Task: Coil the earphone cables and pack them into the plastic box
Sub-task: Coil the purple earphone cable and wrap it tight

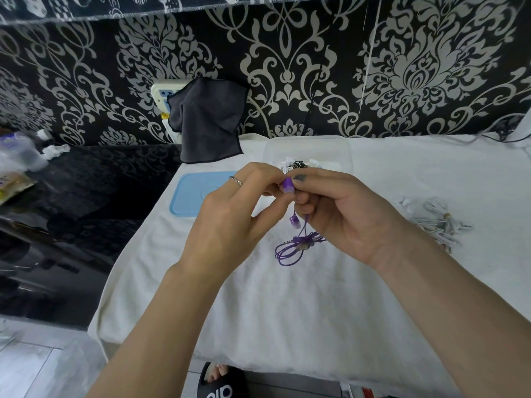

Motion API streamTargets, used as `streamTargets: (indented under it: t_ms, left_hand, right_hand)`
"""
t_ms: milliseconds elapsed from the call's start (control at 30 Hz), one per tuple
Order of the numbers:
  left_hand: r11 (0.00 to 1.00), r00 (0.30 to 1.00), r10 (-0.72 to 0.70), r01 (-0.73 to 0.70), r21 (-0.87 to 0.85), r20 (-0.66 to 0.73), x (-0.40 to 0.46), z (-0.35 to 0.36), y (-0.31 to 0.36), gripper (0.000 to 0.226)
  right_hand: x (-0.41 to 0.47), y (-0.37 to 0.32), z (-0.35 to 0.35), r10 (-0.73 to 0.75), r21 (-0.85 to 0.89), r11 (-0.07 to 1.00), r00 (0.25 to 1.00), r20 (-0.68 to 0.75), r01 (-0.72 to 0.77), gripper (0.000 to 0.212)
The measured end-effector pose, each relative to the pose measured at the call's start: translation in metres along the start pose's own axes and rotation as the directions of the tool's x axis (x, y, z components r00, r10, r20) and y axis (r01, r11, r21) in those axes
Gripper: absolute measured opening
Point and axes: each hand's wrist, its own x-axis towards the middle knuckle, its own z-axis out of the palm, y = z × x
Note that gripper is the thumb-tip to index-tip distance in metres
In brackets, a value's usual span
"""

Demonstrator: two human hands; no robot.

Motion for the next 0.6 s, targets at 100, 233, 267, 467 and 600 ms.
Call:
streamTargets:
  t_ms: [100, 233, 267, 467, 600]
  left_hand:
    - [1.0, 1.0, -0.018, 0.019, 0.025, -0.007, -0.0001, 0.001, 0.0002, 0.014]
    - [0.999, 1.0, -0.03, 0.03, 0.034, -0.009, -0.0002, 0.002, -0.0024, 0.015]
    - [0.999, 1.0, -0.022, 0.023, 0.033, -0.009, 0.0001, 0.002, -0.0029, 0.015]
    - [1.0, 1.0, -0.004, 0.004, 0.01, -0.017, 0.001, 0.0005, -0.0013, 0.019]
    - [0.998, 1.0, -0.011, 0.01, -0.056, -0.018, 0.0014, -0.0006, 0.0002, 0.018]
  right_hand:
    - [0.0003, 0.0013, 0.001, 0.019, -0.016, 1.0, 1.0, -0.001, -0.019, 0.02]
    - [-0.0004, 0.002, 0.0049, 0.02, 0.077, 0.997, 1.0, 0.009, -0.02, 0.022]
    - [-0.0007, 0.0017, 0.0057, 0.014, 0.097, 0.995, 1.0, 0.012, -0.015, 0.022]
    - [-0.0013, 0.0033, 0.0053, 0.019, 0.047, 0.999, 1.0, 0.024, -0.02, 0.025]
    - [-0.0034, 0.0005, 0.0078, -0.013, 0.082, 0.997, 1.0, 0.019, 0.011, 0.023]
